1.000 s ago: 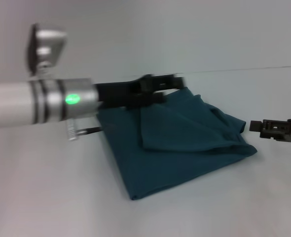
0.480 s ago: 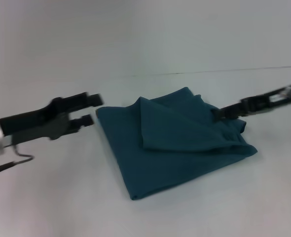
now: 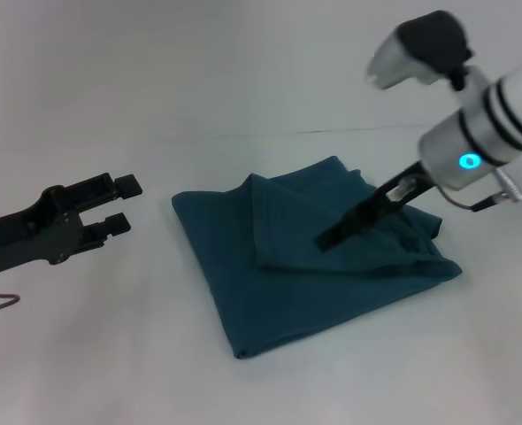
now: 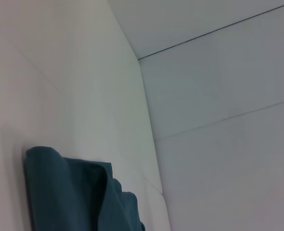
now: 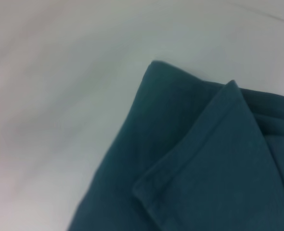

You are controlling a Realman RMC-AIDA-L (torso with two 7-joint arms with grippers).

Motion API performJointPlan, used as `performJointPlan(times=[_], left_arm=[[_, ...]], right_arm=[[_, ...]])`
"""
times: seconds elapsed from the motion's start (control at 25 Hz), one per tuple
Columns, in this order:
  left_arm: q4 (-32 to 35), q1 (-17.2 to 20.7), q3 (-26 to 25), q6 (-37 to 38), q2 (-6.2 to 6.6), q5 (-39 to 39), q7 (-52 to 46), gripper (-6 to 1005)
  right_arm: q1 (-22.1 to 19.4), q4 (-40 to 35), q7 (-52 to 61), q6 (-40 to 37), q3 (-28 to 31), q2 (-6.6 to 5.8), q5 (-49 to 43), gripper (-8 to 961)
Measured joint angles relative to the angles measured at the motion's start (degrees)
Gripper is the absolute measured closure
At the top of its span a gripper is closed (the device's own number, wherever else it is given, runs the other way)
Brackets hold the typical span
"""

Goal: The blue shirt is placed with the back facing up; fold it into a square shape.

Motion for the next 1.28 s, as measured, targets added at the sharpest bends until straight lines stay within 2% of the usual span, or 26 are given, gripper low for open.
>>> performJointPlan(times=[0.32,0.4,0.64,0.88,1.28], left_arm=[[-0.4,-0.1,-0.1,-1.0,-0.08,0.0,0.2,211],[-0.4,0.0,-0.1,-1.4,-0.13,0.0,0.2,211],[-1.8,0.1,-0.2,-2.4,-0.11,0.0,0.8,211],[-2.9,-0.3,-0.2,-2.9,0.04,-0.2,1.5,211],[-3.1,-0.3,-0.2,-3.5,0.04,-0.3,1.7,212]], right_arm=[[1.2,-0.2,-2.7,8.0,-6.9,4.1,-2.0,304],[1.3,0.2,-4.0,10.0,-8.6,4.69,-0.7,305],[1.0,1.1,-4.9,13.9,-15.2,4.88,5.5,307],[1.3,3.0,-4.5,16.2,-20.2,4.89,6.3,310],[1.1,3.5,-2.7,18.8,-22.0,4.89,5.5,314]])
